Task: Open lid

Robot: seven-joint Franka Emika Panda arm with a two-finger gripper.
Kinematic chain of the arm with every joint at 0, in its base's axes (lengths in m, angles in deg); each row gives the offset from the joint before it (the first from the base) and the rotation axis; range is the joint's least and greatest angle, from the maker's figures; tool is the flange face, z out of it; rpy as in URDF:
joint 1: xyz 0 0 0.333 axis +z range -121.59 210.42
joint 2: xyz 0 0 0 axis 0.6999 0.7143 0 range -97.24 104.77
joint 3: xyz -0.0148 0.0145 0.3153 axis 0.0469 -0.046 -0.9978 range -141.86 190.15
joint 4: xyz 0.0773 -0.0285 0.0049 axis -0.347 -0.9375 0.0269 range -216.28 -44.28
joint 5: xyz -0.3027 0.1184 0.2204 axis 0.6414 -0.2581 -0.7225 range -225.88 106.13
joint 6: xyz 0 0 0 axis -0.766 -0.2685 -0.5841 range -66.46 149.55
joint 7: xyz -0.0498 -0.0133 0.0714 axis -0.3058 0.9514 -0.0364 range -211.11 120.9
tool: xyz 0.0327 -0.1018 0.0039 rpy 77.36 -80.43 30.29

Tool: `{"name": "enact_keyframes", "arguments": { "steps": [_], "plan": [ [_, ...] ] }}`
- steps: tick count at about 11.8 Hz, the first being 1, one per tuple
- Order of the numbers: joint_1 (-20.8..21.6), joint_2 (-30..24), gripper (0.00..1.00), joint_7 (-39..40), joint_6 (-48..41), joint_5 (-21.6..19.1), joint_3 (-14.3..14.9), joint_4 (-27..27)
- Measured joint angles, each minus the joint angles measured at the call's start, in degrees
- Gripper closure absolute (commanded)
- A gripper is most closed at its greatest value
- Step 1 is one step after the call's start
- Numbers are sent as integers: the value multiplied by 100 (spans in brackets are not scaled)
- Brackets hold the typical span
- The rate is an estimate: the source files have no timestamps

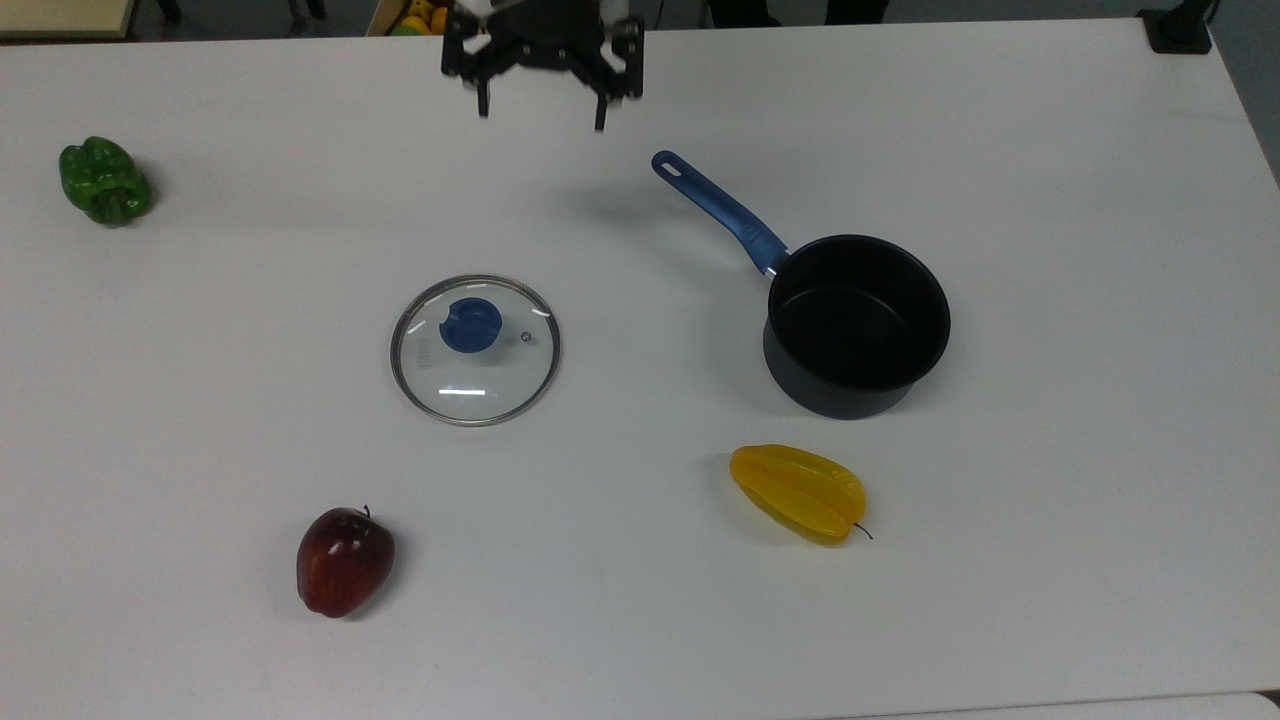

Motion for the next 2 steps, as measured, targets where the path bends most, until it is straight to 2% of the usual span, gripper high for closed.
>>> {"name": "enact_keyframes", "arguments": {
  "steps": [2],
  "plan": [
    [206,-374,0,340,-550,-208,483,-2]
  ]
}}
